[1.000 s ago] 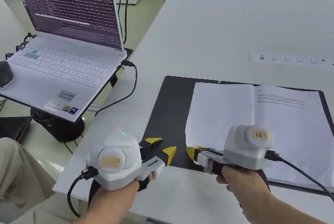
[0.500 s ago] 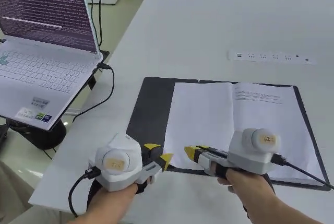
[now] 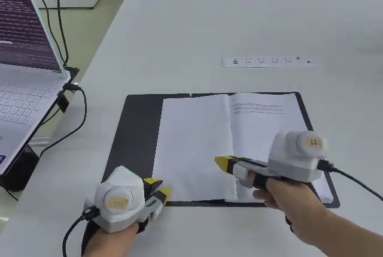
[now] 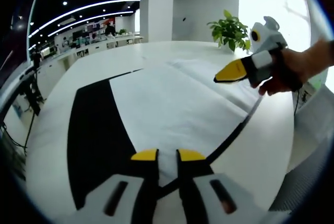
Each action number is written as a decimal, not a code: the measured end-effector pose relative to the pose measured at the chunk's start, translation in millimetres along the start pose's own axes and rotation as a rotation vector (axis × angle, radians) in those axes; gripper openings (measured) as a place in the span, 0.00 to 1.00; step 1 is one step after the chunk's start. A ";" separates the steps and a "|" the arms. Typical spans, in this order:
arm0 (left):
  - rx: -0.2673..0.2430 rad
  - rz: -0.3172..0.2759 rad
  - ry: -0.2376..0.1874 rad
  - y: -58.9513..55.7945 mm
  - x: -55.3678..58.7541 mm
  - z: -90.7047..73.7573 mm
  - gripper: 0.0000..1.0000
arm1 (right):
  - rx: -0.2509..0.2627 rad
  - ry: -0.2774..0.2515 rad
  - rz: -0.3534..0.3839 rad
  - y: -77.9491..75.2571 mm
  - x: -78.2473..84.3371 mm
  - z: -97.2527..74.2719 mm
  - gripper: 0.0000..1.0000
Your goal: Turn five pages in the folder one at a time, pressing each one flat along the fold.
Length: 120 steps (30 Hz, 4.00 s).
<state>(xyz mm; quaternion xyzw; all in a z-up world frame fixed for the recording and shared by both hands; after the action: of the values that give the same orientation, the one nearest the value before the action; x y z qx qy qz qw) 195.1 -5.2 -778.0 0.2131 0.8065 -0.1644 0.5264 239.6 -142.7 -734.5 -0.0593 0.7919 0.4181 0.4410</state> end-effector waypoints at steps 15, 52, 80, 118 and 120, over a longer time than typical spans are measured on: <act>0.017 0.055 -0.023 -5.9 0.8 -1.9 0.18 | 0.014 -0.010 0.071 -34.2 -34.6 29.0 0.02; 0.002 0.041 -0.053 -7.2 -1.6 -3.9 0.18 | 0.153 0.013 0.322 -108.1 -78.5 108.5 0.00; -0.008 0.020 -0.070 -6.1 -0.2 -3.5 0.18 | 0.178 -0.065 0.470 -129.6 -103.0 127.4 0.00; 0.002 0.021 -0.075 -8.4 -0.5 -4.0 0.18 | 0.069 0.045 0.576 -81.1 -44.7 66.4 0.00; 0.001 0.019 -0.076 -8.3 -0.3 -4.1 0.18 | 0.063 0.050 0.590 -79.6 -40.7 62.2 0.00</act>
<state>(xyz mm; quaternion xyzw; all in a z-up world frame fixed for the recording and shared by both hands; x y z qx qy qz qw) 187.7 -10.4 -775.8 0.2145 0.7839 -0.1677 0.5579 341.4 -160.6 -768.9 0.1771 0.7982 0.5018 0.2824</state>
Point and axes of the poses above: the centre of the closed fingertips' face, and the gripper's own axes: z roughly forward along the fingers, y roughly to its left, x roughly out of its underside, the point moved 2 cm from there along -z, roughly backward along the fingers, and after that the axes turned 11 degrees about -y, right-handed, at the moved point
